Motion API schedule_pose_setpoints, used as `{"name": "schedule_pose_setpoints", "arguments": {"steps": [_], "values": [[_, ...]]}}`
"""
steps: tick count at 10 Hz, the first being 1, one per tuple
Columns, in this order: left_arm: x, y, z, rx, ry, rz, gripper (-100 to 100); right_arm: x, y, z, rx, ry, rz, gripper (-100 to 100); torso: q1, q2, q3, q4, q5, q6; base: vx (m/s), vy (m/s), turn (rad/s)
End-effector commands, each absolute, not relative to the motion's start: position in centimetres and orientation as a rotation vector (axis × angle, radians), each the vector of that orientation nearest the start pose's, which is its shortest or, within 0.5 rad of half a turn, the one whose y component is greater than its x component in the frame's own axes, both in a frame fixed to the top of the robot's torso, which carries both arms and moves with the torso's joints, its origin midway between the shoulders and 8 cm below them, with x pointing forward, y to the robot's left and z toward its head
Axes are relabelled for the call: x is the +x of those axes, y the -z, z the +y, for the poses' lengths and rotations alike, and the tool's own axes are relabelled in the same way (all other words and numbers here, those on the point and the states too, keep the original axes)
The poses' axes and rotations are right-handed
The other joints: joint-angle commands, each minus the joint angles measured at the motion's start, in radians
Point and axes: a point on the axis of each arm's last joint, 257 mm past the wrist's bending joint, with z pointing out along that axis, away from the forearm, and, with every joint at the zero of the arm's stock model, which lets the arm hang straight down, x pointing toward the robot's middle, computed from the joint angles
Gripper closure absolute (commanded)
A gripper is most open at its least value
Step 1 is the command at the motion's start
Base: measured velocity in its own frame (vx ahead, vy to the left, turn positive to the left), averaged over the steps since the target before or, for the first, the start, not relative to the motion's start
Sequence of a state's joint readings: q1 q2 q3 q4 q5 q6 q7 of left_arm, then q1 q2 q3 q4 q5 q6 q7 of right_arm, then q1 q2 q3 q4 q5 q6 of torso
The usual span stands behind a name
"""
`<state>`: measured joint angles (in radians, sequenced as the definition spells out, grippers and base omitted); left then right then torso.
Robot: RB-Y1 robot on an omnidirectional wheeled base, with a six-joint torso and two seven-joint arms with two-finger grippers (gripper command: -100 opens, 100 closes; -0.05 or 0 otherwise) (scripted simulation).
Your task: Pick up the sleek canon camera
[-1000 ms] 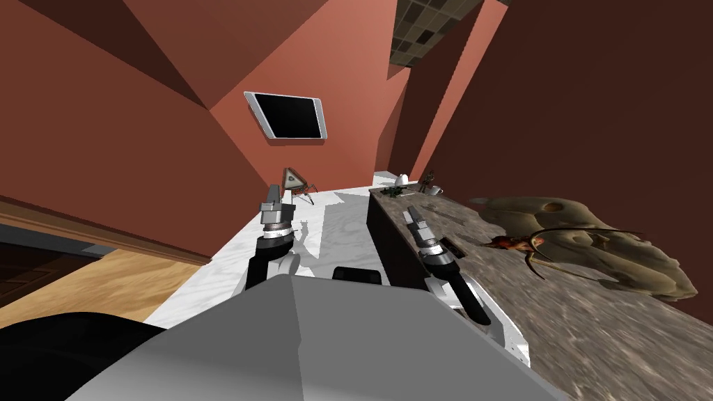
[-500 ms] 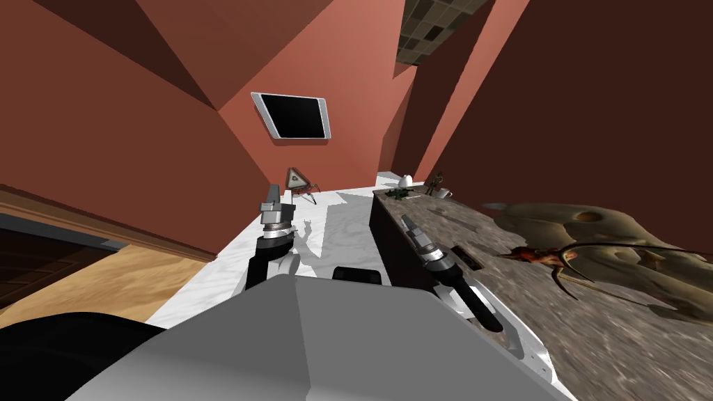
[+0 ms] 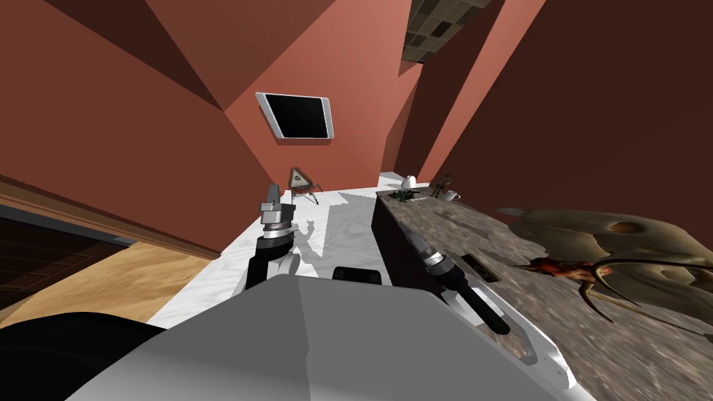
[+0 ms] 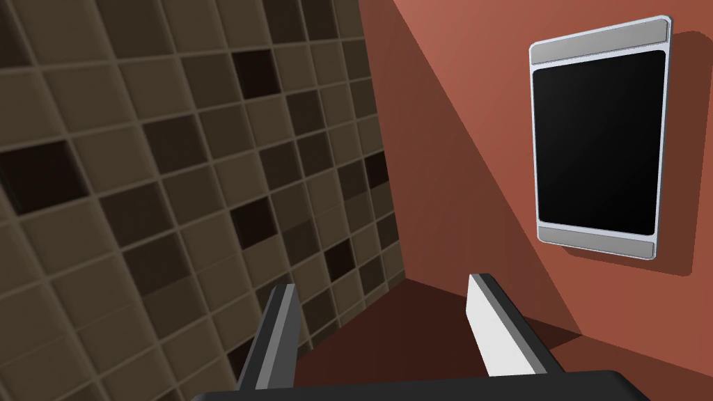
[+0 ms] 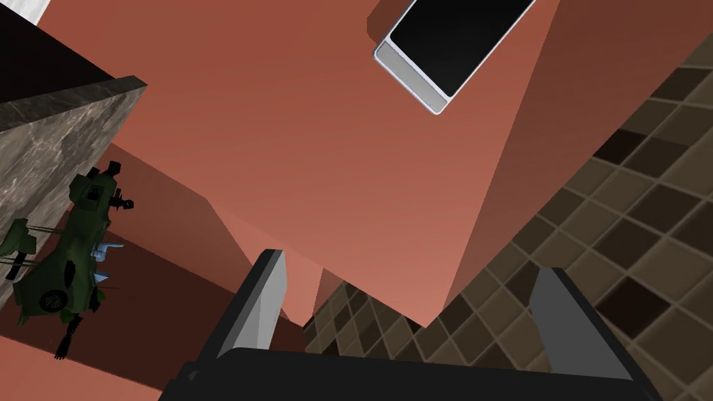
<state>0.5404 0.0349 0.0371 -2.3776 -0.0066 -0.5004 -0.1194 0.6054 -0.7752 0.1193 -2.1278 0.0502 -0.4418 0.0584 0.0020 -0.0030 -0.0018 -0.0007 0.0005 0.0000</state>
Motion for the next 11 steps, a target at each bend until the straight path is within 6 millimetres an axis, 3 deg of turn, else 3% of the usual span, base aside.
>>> {"name": "schedule_pose_setpoints", "arguments": {"steps": [1,2,3,5,6,8,9,11], "values": [[32.0,-5.5,28.4,-0.527,1.152,0.627,0,33.9,15.4,-22.9,0.219,-1.102,1.579,-100,0.0,0.0,0.0,0.0,0.0,0.0,0.067,0.033,0.059],[32.0,-5.5,28.4,-0.527,1.152,0.627,0,33.8,15.5,-22.9,0.205,-1.098,1.592,-100,0.0,-0.001,0.0,0.0,0.0,0.0,0.038,0.018,-0.009],[32.0,-5.5,28.4,-0.527,1.152,0.627,0,33.2,17.8,-23.6,0.197,-1.061,1.662,-100,0.0,0.0,0.0,0.0,0.0,0.0,0.071,0.025,0.097],[32.0,-5.5,28.4,-0.527,1.152,0.627,0,33.0,18.1,-23.8,0.153,-1.047,1.699,-100,0.0,-0.001,-0.001,0.0,0.0,0.0,0.056,0.024,0.027],[32.0,-5.5,28.4,-0.527,1.152,0.627,0,32.3,20.3,-24.7,0.146,-1.008,1.769,-100,0.0,0.0,0.0,0.0,0.0,0.0,0.056,0.027,0.094],[32.0,-5.5,28.4,-0.527,1.152,0.627,0,32.0,20.6,-25.0,0.1,-0.993,1.805,-100,0.0,-0.001,0.0,0.0,0.0,0.0,0.05,0.017,0.025],[32.0,-5.5,28.4,-0.527,1.152,0.627,0,31.2,22.8,-26.1,0.093,-0.952,1.875,-100,-0.001,0.001,0.0,0.0,0.0,0.001,0.061,0.025,0.094],[32.0,-5.5,28.4,-0.527,1.152,0.627,0,31.0,22.9,-26.5,0.046,-0.934,1.909,-100,0.0,-0.001,-0.001,0.0,0.0,0.001,0.054,0.014,0.02]]}}
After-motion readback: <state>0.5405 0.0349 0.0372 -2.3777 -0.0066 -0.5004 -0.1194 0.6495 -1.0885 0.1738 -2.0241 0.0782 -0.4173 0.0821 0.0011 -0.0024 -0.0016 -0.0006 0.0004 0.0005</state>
